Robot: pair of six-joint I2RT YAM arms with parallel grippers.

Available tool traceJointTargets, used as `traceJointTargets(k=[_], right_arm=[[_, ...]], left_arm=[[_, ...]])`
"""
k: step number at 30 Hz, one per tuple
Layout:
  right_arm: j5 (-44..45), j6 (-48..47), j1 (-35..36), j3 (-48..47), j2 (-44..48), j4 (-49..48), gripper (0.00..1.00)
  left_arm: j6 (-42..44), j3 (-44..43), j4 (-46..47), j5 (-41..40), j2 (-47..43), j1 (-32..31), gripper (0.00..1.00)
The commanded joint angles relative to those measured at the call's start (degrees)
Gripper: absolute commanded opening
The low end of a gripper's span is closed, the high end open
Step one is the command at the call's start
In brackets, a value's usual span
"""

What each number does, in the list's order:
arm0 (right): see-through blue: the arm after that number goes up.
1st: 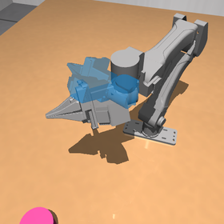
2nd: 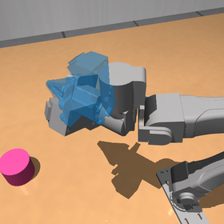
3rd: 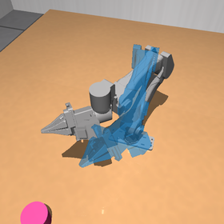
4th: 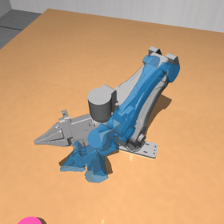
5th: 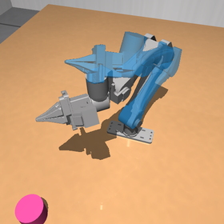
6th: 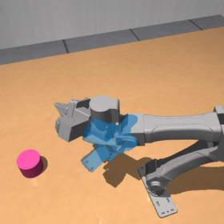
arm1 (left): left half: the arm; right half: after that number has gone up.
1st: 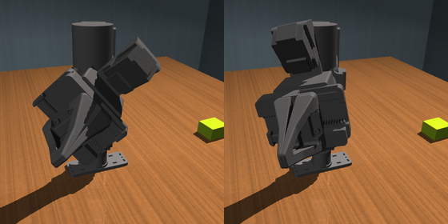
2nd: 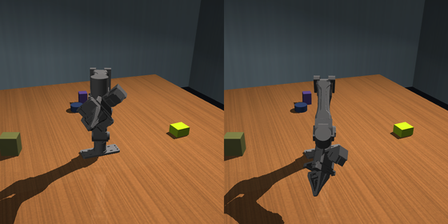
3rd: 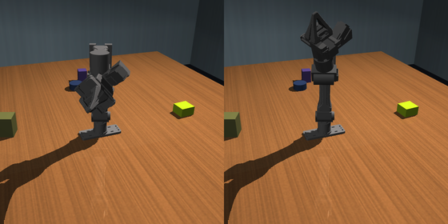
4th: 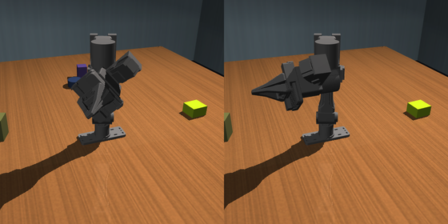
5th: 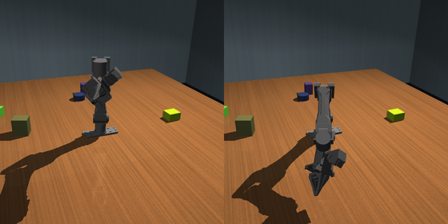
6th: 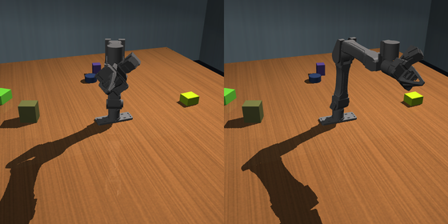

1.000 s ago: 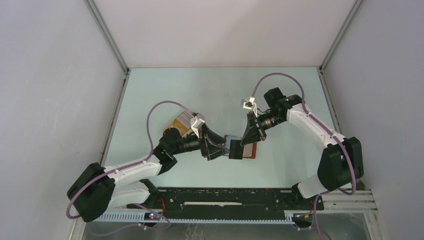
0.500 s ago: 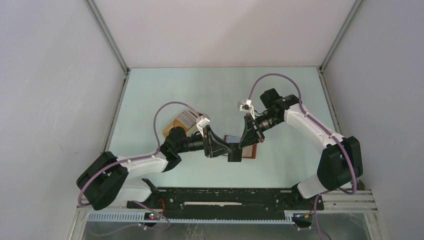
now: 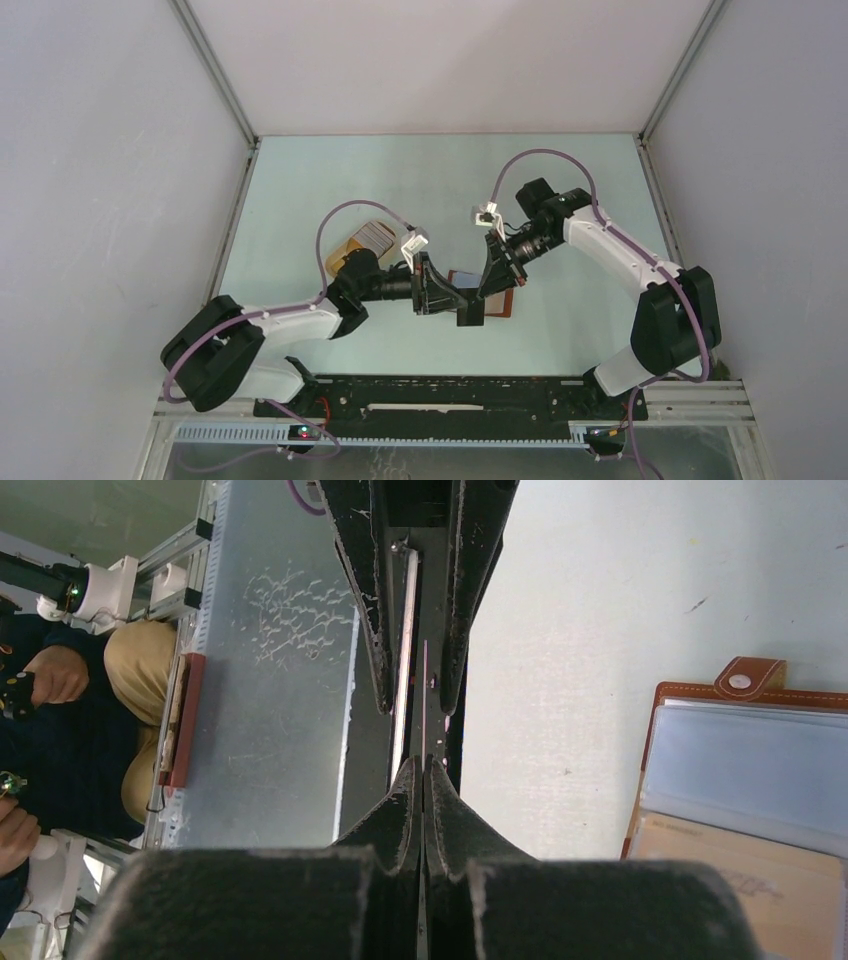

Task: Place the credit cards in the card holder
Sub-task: Pick up the credit card from the storage box.

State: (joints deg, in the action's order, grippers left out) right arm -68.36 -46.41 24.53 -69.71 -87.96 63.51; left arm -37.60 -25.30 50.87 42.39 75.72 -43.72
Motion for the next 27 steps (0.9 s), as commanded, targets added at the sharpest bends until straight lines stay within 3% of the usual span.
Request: traceJointTargets(k=[1, 5, 9, 12, 14, 17, 19, 21, 24, 25, 27], right_arm=[[0.53, -1.40, 0.77, -1.83, -0.23, 0.45, 0.00], [1.22, -1.40, 1.19, -1.84, -0.52, 0.33, 0.00], [1.88, -1.40, 1.63, -1.88, -0.79, 0.25, 0.00], [2.77, -1.33, 1.84, -1.90, -0.76, 0.14, 0.00], [4.66, -1.12, 1.64, -1.86, -0.30, -0.09, 0.12], [8.29, -1.56, -0.80, -1.85, 1.92, 0.11, 0.41], [11.23, -1.80, -3.63, -0.25, 5.47, -1.34, 0.49], [14.99, -0.67, -5.31, 4.02, 9.66, -6.65, 0.50], [23.02, -2.26, -2.48, 13.78, 15.15, -18.40, 0.49], [25.39, -3.63, -0.93, 16.18, 15.80, -21.40, 0.46], [30.36, -6.22, 2.18, 18.82, 14.91, -25.31, 0.30]], left_arm=[[-0.53, -3.15, 1.45, 2.06, 0.40, -0.41, 0.29], [-1.01, -3.75, 1.45, 2.71, 1.17, -0.40, 0.22], [-1.39, -4.38, 1.70, 3.87, 2.15, -0.50, 0.02], [-1.52, -4.05, 2.29, 3.64, 2.17, -0.49, 0.00], [-1.27, -3.46, 2.30, 2.76, 1.83, -0.32, 0.00], [-1.24, -2.07, 2.22, 1.45, 1.71, 1.13, 0.00], [-1.63, -0.82, 2.21, 0.04, 1.92, 2.82, 0.00], [-2.05, -0.01, 2.21, -1.57, 2.27, 4.70, 0.00], [-2.38, -0.13, 2.10, -4.45, 3.52, 6.60, 0.00], [-2.39, -0.59, 2.00, -5.22, 4.14, 6.82, 0.00], [-2.31, -1.81, 1.37, -7.10, 5.60, 6.99, 0.00]])
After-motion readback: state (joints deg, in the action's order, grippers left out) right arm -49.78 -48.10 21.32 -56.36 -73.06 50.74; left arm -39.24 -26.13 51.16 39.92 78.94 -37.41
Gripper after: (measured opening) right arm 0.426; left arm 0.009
